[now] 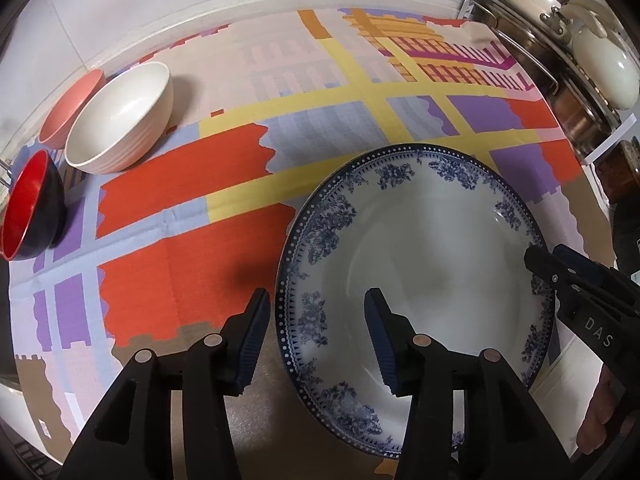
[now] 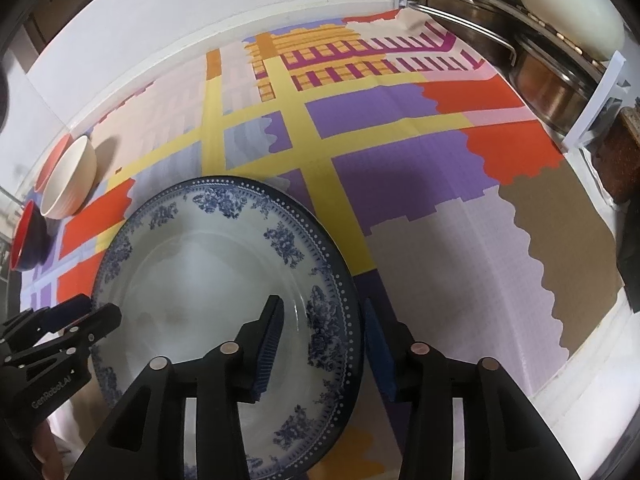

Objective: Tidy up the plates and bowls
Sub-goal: 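Lower the plate onto the stack and open both grippers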

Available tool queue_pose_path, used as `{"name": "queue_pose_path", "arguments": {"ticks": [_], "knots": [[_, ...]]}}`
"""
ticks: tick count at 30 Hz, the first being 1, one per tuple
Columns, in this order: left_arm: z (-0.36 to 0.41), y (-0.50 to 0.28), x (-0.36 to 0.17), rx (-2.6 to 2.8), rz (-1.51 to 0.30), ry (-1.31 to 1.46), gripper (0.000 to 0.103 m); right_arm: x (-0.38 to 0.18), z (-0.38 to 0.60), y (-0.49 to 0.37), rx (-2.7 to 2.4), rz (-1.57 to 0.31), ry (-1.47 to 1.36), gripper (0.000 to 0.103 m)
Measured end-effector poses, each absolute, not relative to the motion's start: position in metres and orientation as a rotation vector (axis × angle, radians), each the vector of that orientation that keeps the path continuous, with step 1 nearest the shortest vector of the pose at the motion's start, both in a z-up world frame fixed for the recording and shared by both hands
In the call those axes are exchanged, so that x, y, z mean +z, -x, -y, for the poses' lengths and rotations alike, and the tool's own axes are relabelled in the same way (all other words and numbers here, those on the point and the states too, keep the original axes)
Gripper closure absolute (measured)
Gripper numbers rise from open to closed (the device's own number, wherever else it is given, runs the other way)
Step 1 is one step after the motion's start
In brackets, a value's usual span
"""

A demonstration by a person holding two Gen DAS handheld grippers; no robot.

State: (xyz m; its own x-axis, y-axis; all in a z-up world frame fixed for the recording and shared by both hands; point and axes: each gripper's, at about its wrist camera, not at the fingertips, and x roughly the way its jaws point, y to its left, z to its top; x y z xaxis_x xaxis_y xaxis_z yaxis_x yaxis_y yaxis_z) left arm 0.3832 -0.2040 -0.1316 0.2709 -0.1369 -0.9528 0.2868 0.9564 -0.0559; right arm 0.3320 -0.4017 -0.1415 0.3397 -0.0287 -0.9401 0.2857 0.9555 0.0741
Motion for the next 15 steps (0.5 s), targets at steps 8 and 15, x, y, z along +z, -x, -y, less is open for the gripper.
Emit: {"name": "queue_pose_path", "arguments": {"ticks": [8, 15], "knots": [[0.193, -0.370, -0.104, -0.261, -1.170, -0.127, 0.045, -0.121, 0.393, -0.324, -0.175, -1.157, -0.235, 0.054], [0.169, -0.354, -0.072, -0.215, -1.065, -0.100, 0.039, -0.096, 0.372, -0.315, -0.101, -1.092, -0.227, 0.054]]}}
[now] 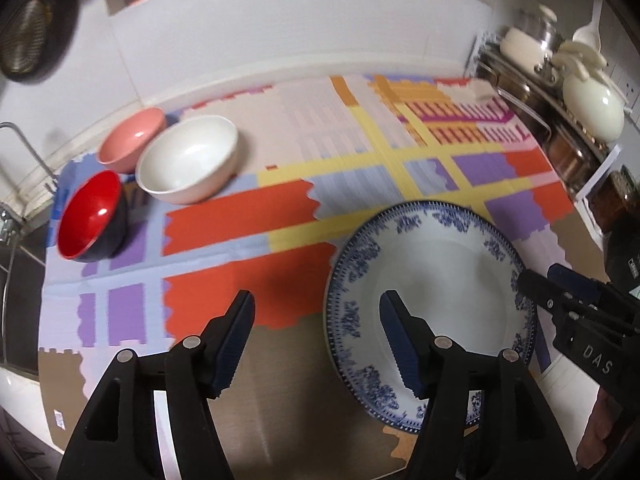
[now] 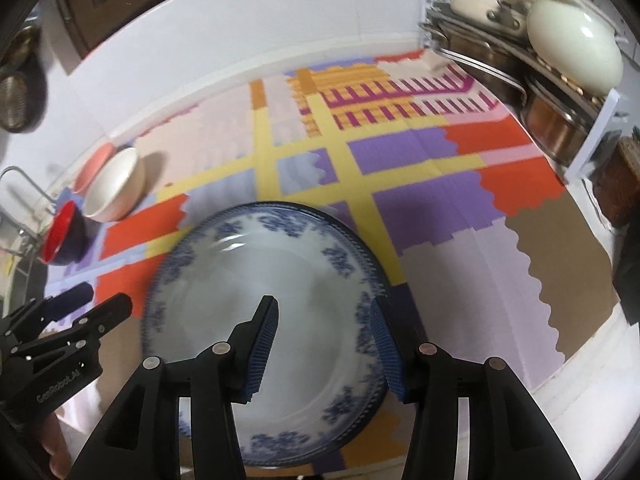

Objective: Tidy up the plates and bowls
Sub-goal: 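Lower the plate onto the stack and open both grippers, then move both grippers toward the red bowl beside the sink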

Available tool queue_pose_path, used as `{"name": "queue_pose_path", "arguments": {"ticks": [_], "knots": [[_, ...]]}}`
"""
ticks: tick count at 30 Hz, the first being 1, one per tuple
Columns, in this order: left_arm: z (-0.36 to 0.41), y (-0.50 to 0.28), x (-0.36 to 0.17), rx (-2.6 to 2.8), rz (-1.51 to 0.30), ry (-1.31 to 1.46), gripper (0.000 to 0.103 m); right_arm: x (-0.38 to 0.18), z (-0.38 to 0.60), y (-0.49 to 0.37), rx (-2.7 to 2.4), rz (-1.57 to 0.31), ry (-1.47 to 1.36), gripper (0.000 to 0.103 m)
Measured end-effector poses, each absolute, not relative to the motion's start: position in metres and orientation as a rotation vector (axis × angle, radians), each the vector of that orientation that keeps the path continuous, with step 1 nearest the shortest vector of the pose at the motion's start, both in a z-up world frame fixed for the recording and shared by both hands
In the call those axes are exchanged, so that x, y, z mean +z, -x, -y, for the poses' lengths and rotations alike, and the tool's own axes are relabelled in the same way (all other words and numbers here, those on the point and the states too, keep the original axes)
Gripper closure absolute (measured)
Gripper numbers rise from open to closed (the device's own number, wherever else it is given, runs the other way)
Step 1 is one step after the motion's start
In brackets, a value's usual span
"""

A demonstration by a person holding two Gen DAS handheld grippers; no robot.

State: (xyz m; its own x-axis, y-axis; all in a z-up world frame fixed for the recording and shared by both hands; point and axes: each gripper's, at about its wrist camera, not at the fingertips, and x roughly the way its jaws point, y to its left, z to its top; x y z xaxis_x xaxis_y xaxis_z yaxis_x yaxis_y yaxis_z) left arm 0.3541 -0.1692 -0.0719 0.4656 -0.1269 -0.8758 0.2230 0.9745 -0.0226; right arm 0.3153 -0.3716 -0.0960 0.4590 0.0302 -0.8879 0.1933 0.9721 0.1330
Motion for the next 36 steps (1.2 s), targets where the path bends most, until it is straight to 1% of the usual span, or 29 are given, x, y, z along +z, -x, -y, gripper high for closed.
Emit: {"name": "queue_pose_path", "arguments": {"ticks": [9, 16, 36], "knots": [[0.137, -0.338, -0.053, -0.170, -1.010, -0.051, 0.039, -0.073, 0.338, -0.309, -0.021, -1.034, -0.204, 0.054], [0.113, -0.341, -0.047, -0.163, -0.995, -0.036, 0.039, -0.062, 0.312, -0.313, 0.020, -1.007, -0.186, 0.054], [0.034, -0.389, -0.038, -0.135, -0.964, -0.027, 0.039, -0.051, 0.235, -0.368, 0.063, -0.976, -0.176, 0.054]]}}
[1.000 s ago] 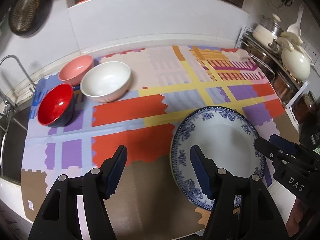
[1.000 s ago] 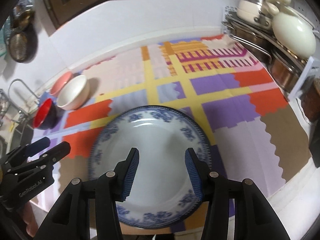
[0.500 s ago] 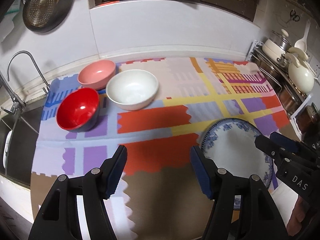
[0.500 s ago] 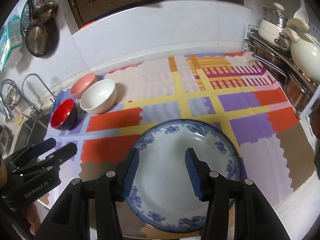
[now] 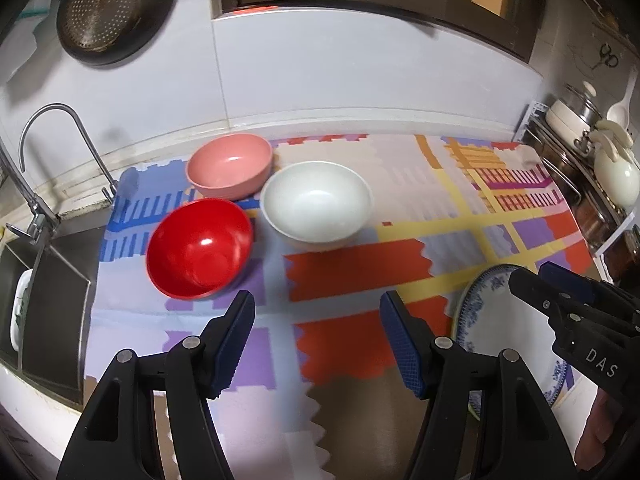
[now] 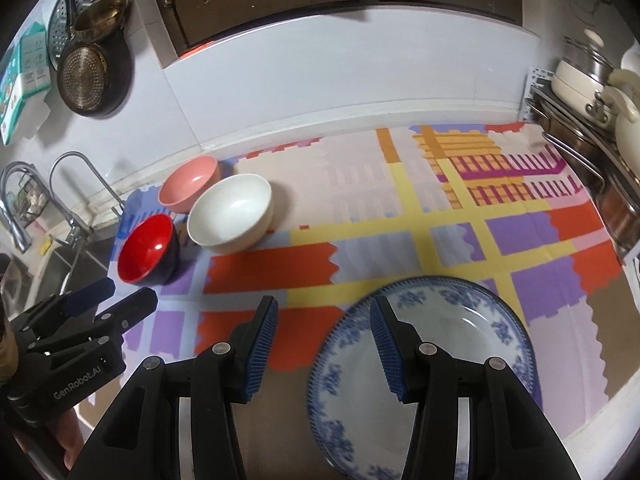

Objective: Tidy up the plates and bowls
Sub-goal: 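Move both grippers toward the red bowl beside the sink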

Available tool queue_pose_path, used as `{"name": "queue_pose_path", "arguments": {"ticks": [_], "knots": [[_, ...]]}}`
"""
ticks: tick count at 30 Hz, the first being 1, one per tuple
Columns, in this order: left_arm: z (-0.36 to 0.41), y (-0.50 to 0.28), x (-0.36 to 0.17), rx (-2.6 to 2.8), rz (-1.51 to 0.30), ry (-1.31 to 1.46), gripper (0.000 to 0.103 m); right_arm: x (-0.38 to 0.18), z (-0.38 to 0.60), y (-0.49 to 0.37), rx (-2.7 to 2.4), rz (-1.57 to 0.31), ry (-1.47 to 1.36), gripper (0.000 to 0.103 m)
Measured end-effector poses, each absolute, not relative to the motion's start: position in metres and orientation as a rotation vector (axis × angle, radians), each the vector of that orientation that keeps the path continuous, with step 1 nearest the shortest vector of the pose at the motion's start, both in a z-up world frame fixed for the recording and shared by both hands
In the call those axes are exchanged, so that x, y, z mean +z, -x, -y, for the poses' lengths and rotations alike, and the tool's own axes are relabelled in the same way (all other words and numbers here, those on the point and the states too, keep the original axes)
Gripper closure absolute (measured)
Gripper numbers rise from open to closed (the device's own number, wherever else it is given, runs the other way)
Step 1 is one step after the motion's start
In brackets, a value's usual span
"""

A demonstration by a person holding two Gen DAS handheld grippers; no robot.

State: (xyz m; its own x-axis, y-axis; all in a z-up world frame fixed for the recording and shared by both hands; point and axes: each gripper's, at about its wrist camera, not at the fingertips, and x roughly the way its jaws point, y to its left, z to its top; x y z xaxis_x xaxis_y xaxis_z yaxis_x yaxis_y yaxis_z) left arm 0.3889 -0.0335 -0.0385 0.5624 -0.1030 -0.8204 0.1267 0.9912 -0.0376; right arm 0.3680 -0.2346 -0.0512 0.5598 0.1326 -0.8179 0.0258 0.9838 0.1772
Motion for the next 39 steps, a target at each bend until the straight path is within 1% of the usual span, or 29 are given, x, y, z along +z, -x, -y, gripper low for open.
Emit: {"name": "queue_pose_path", "arguments": {"ticks": [24, 39], "knots": [[-0.066, -0.415, -0.042, -0.063, -0.941, 0.000, 0.039, -0.056, 0.138, -0.412, 0.140, -0.981, -0.144, 0.054], [-0.113, -0.432, -0.062, 0.007, -0.976, -0.014, 0.039, -0.073, 0.085, -0.433, 0.221, -0.984, -0.116, 0.054]]}}
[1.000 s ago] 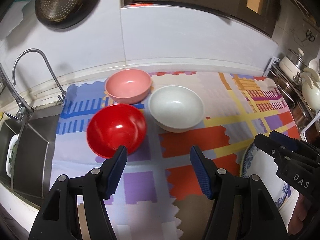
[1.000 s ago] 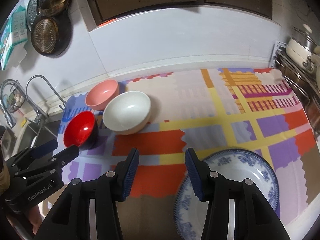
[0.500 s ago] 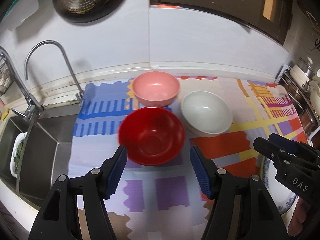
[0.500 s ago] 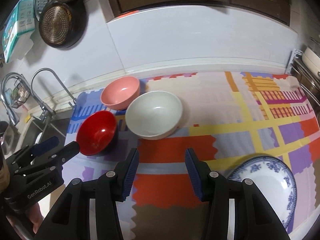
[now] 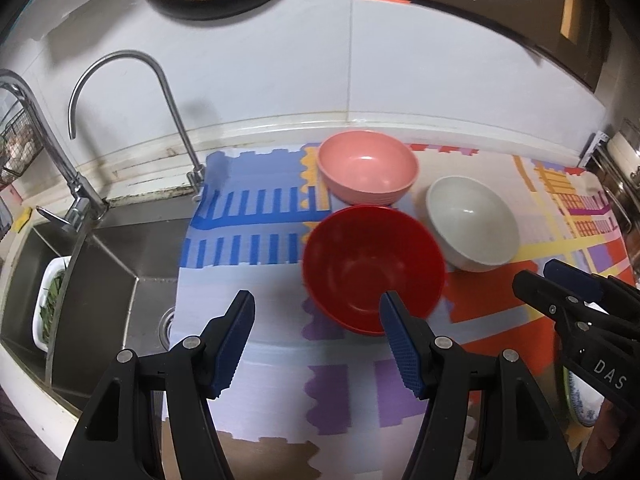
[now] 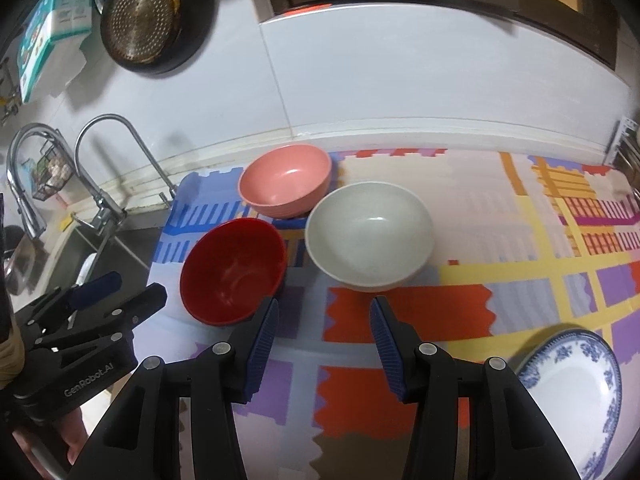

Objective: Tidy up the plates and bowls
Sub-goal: 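Move both grippers toward the red bowl beside the sink, then close both grippers on the rim of the red bowl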

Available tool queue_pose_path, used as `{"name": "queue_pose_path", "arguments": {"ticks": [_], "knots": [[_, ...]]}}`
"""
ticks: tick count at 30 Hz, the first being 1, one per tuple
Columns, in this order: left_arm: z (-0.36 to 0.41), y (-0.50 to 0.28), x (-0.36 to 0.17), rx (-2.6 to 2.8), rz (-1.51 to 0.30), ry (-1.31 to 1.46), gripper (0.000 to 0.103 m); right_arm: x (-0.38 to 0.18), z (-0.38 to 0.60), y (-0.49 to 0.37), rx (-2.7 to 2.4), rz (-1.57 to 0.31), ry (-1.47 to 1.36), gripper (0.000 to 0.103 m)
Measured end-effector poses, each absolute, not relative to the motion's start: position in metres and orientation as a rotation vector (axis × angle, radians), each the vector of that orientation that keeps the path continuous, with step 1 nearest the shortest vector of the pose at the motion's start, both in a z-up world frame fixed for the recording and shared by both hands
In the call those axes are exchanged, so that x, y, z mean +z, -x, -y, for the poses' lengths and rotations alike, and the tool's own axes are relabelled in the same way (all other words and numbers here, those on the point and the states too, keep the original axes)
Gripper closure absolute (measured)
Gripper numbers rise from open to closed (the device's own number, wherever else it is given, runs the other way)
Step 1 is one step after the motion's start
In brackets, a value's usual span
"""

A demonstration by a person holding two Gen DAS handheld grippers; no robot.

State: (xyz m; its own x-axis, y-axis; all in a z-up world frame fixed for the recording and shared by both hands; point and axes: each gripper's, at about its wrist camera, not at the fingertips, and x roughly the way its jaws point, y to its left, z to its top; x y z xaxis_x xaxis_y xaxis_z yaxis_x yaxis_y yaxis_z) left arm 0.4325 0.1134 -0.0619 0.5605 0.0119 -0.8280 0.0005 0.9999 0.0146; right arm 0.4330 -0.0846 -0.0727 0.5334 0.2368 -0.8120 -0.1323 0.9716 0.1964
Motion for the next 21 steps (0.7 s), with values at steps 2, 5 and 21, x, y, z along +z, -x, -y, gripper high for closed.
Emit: {"name": "queue_pose_path", "arguments": {"ticks": [2, 5, 21], "knots": [[-0.118, -0.436, -0.066, 0.012, -0.986, -0.010, 0.039, -0.077, 0.078, -0.437, 0.231, -0.993, -0.109, 0.054], [-0.125, -0.442, -0.073, 0.023, -0.996, -0.012, 0.039, -0.083, 0.069, -0.443, 0.243, -1.009, -0.098, 0.054], [-0.138, -0.486, -0.118, 0.007, -1.097, 0.002, 0.044, -0.126, 0.043, -0.486, 0.298, -1.106, -0.104, 0.054]]}}
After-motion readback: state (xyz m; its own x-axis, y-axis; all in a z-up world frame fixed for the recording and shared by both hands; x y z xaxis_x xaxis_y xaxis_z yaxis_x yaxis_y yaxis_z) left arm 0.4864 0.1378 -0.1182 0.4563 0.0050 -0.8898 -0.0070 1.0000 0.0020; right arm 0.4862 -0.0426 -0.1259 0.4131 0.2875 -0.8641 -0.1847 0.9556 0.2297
